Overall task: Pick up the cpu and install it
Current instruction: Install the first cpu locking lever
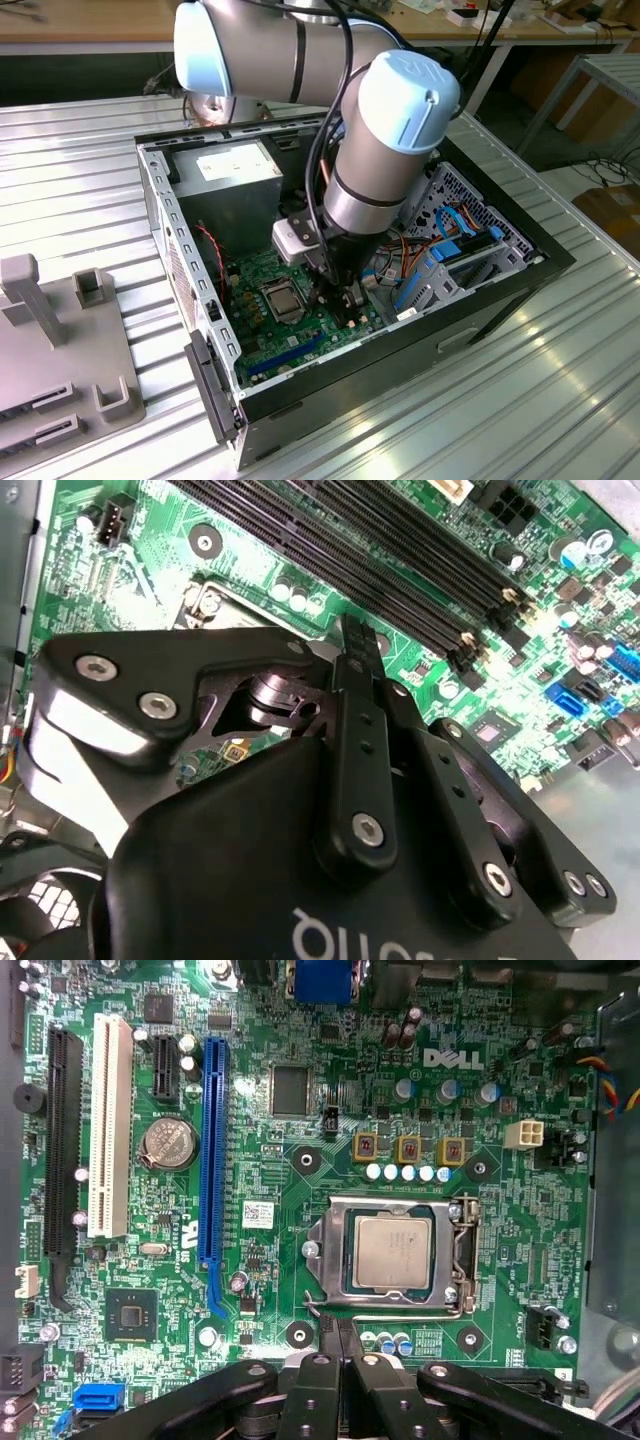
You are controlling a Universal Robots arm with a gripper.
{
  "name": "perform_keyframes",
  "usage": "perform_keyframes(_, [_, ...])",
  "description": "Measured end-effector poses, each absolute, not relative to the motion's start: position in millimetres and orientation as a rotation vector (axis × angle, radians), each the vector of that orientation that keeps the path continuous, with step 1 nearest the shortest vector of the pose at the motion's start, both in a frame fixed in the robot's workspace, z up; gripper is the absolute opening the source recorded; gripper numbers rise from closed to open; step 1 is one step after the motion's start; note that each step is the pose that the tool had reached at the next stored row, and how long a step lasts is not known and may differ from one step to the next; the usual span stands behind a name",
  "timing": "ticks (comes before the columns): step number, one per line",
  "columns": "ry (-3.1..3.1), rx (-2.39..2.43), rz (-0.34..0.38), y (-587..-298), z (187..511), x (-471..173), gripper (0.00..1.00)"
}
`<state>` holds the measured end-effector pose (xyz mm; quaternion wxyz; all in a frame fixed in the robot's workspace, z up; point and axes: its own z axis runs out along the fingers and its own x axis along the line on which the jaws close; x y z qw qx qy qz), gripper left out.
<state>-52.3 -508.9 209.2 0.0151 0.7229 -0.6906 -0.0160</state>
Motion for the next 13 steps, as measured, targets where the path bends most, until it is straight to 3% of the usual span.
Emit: perform_keyframes(13, [-2.153, 2.255, -0.038, -505.8, 219.1, -64.8, 0.11])
